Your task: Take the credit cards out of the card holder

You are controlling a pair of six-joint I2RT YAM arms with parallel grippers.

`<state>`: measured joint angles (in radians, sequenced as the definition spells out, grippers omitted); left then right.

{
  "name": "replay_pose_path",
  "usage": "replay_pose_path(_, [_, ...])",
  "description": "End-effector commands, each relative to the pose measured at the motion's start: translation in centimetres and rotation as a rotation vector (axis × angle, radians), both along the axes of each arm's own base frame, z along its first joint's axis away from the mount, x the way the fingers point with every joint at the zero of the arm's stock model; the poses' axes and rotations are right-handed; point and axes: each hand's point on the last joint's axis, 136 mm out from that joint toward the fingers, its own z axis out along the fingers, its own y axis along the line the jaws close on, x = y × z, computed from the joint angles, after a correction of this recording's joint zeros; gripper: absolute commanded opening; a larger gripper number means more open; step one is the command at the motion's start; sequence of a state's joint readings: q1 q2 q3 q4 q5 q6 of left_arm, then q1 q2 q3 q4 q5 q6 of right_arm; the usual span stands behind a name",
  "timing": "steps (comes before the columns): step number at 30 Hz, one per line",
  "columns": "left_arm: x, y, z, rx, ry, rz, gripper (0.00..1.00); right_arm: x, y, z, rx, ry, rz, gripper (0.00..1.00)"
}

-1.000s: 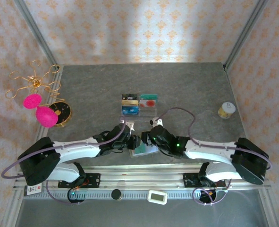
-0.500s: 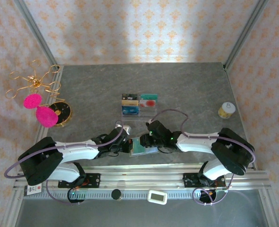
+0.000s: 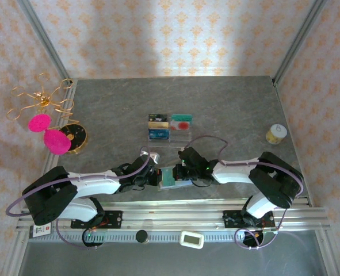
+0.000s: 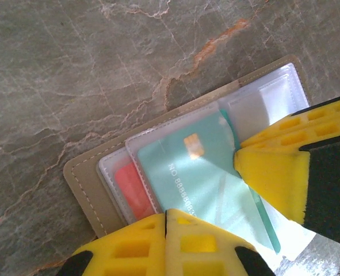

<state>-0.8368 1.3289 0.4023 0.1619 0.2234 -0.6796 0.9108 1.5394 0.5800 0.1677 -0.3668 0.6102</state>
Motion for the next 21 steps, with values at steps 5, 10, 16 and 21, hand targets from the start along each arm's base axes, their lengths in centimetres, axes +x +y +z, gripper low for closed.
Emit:
replay_pose_path(5, [-0.6, 2.3, -1.7, 0.078, 0.024, 0.017, 0.0, 0.0, -2.6, -0.2, -0.043, -0.016, -0.106, 0.0])
replay_pose_path(10, [-0.1, 2.5, -1.2, 0.074, 0.008, 0.025, 0.0, -0.1, -3.7, -0.2, -0.055, -0.018, -0.145, 0.0])
replay_pose_path(16, [0.9, 1.0, 2.6, -0.003, -0.062, 0.009, 0.0, -0.4, -2.5, 0.2, -0.004, -0.01, -0.102, 0.0])
replay_pose_path(21, [1.0, -1.4, 5.1, -0.06, -0.109, -0.035, 0.03, -0.3, -2.2, 0.4, 0.01, -0.017, -0.091, 0.0])
